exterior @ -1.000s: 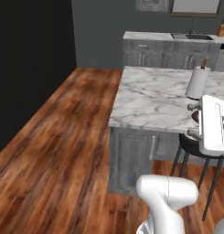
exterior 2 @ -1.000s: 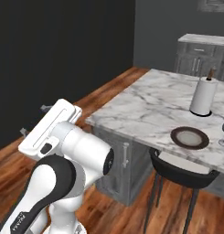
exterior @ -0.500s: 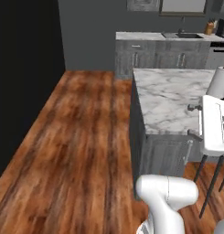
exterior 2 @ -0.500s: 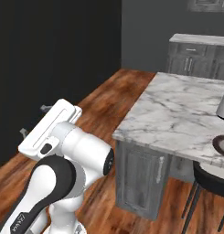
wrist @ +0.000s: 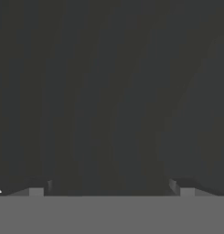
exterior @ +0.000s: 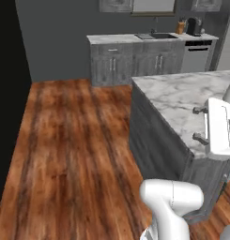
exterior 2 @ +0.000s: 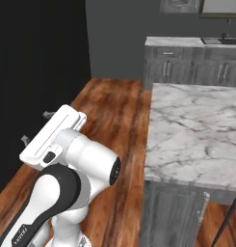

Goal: Retrieve the wine glasses from the counter and place one next to each plate.

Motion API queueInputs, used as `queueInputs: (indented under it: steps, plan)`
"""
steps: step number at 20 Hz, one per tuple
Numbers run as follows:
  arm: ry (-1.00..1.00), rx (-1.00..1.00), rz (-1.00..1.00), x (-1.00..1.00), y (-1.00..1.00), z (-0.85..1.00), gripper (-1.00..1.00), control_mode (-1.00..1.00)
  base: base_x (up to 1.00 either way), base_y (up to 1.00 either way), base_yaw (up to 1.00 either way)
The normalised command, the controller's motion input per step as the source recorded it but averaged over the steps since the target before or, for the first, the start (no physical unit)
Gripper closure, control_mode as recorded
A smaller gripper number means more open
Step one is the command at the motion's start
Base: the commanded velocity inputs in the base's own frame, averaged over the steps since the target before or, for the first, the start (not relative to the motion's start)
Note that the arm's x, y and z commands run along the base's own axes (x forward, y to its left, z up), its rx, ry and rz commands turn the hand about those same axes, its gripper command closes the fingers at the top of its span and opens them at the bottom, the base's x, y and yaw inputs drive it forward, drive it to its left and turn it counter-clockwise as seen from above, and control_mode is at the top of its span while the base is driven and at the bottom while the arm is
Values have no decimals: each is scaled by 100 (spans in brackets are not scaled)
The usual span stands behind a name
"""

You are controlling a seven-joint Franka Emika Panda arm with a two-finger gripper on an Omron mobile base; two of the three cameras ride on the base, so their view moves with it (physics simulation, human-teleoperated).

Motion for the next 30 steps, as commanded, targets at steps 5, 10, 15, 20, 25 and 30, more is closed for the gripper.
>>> queueInputs:
  steps: [5,10,15,20,25,30]
  plan:
    - [0,0,0,0,0,0,-100,100,86,100,-49]
    - [0,0,0,0,0,0,-100,100,81,100,-47]
    - [0,0,0,0,0,0,-100,100,89,100,-43]
    - [0,0,0,0,0,0,-100,100,95,100,-42]
    - [0,0,0,0,0,0,-100,100,94,100,-39]
    - [0,0,0,0,0,0,-100,100,99,100,-34]
